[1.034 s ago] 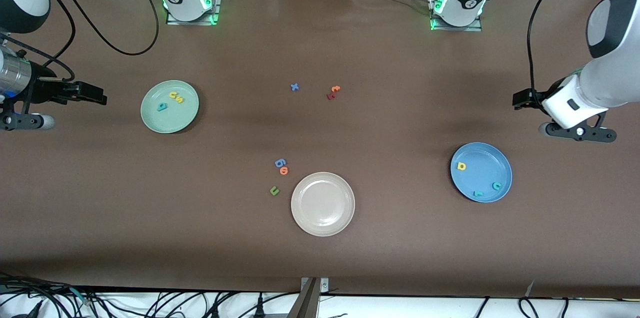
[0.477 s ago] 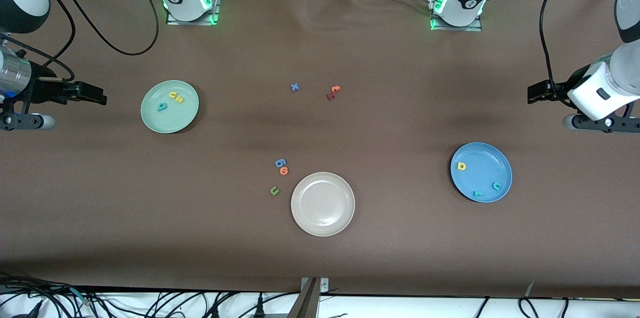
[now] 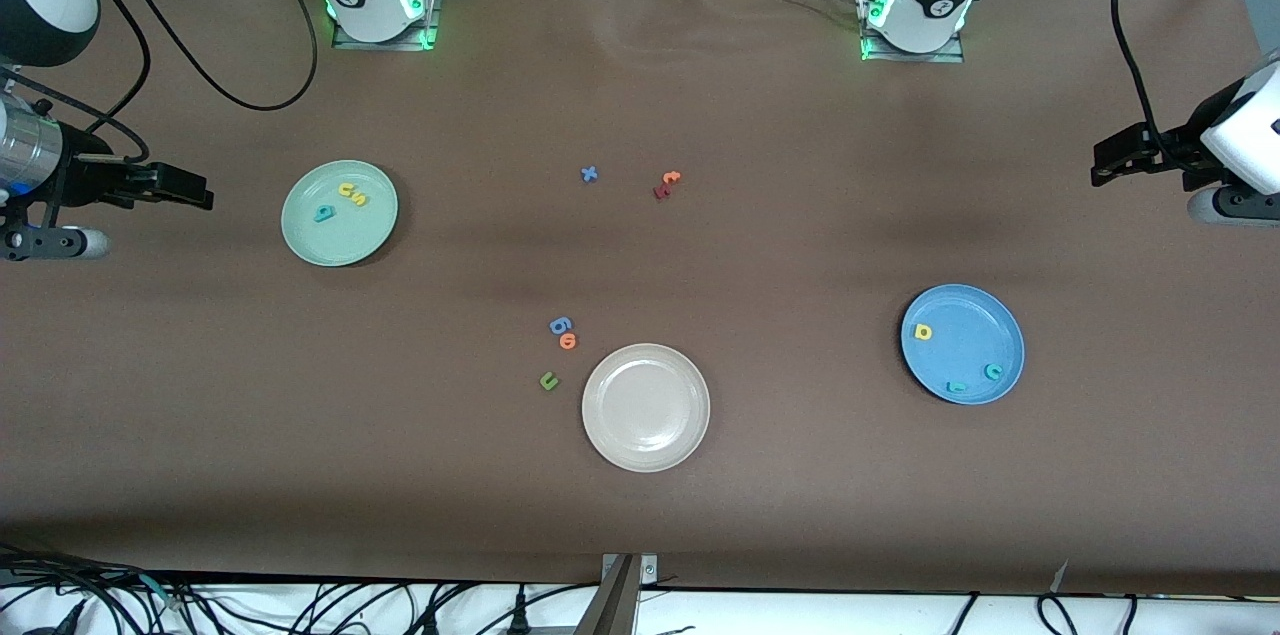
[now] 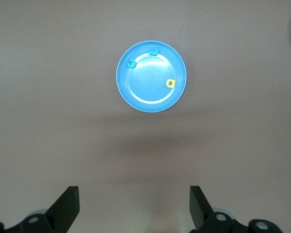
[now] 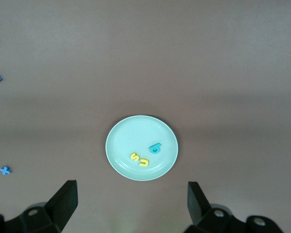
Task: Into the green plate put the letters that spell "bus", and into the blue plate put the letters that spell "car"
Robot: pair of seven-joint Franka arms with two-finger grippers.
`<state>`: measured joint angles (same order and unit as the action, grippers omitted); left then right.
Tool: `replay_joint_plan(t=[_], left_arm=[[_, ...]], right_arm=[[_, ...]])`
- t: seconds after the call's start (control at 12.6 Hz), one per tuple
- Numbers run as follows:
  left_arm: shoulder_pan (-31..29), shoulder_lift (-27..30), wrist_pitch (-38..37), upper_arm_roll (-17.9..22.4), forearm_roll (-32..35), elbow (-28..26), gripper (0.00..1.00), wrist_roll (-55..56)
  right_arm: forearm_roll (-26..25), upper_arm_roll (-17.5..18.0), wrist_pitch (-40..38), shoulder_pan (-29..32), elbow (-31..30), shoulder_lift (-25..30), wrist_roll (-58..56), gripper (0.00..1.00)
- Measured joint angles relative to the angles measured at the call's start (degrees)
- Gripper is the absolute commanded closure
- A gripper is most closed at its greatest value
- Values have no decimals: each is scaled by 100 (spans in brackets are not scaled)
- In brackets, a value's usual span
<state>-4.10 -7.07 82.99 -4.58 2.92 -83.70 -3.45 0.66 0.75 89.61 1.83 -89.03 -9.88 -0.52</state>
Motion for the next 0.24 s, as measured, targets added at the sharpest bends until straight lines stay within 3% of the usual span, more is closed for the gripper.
replay_joint_plan(t=[0.24], left_arm=[[-1, -12, -17, 45, -6, -11, 0, -51]], right_arm=[[0, 0, 0, 0, 0, 0, 0, 0]])
